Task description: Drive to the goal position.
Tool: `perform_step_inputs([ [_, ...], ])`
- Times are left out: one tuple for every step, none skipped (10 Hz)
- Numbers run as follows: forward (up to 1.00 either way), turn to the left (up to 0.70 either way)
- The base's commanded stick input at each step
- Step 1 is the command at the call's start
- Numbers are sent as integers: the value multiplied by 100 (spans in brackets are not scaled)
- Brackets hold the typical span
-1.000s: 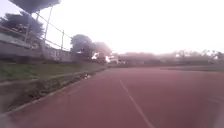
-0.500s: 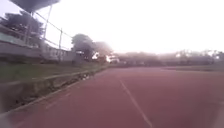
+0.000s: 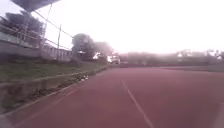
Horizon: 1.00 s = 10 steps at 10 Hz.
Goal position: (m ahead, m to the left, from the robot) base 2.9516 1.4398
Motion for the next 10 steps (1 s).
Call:
perform_step_inputs([
  [70,0],
  [70,0],
  [70,0],
  [70,0],
  [70,0],
  [70,0],
  [70,0],
  [70,0],
  [70,0],
  [70,0],
])
